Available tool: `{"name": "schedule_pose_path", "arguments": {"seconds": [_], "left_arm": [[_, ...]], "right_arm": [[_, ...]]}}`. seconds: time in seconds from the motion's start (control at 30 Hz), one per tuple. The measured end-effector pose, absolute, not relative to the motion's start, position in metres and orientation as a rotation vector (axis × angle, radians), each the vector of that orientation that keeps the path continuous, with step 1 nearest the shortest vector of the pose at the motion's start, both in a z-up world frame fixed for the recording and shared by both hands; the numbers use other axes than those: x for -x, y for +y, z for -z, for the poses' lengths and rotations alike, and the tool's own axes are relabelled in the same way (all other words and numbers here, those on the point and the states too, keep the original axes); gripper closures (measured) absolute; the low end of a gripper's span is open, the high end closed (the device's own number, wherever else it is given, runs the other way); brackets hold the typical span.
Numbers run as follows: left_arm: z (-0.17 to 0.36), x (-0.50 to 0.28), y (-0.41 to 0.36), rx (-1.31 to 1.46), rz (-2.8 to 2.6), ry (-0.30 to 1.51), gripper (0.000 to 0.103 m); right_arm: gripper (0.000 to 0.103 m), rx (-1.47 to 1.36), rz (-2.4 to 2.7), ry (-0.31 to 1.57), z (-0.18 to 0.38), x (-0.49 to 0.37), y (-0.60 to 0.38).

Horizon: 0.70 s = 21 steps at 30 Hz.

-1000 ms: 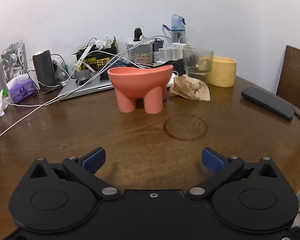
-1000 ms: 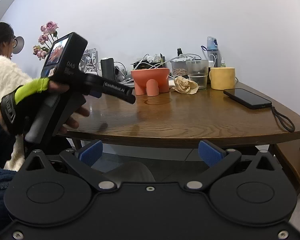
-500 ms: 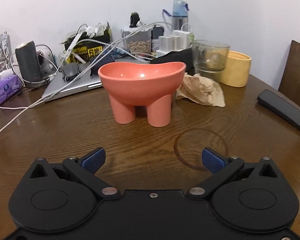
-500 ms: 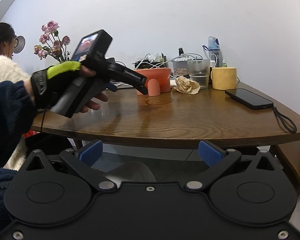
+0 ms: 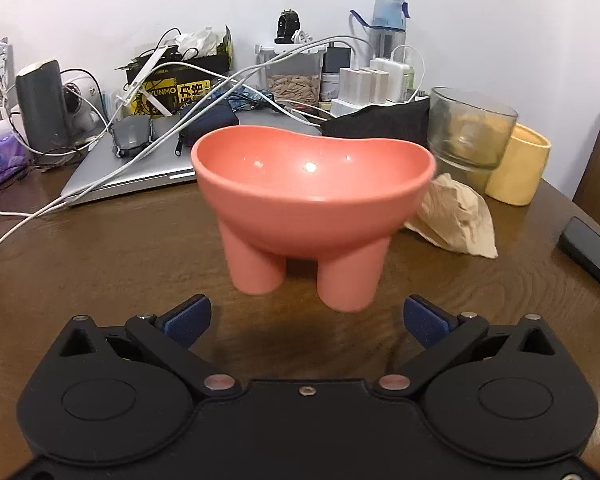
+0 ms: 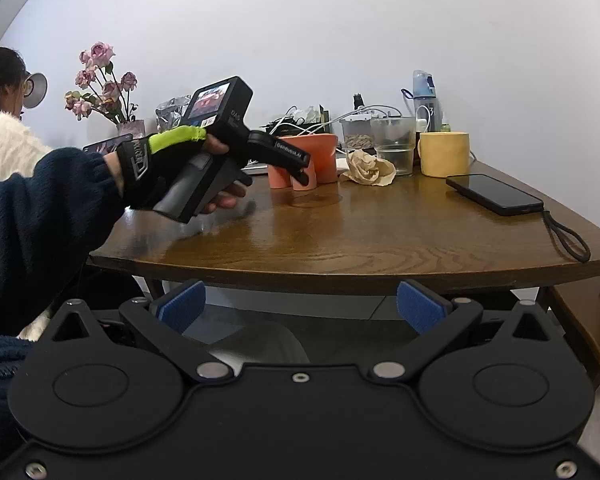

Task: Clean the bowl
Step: 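Move the left gripper toward the pink footed bowl and close on its base, then lift the pink bowl with the left gripper while the right gripper approaches the paper towel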

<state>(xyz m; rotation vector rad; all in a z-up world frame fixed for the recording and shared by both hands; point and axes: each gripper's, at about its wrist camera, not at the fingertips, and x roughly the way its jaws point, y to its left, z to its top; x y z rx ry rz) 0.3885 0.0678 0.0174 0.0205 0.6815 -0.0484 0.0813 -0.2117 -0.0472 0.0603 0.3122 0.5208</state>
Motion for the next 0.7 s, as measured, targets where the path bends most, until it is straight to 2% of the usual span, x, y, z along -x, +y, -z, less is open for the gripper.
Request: {"name": "schedule_pose_path", "arguments": {"seconds": [0.7], "left_arm": [[0.0,-0.447,0.074,-0.093,0.192,0.686,0.0]], "right_arm": [[0.0,-0.059,-0.522,0.349,0.054,-0.08,-0.215]]}}
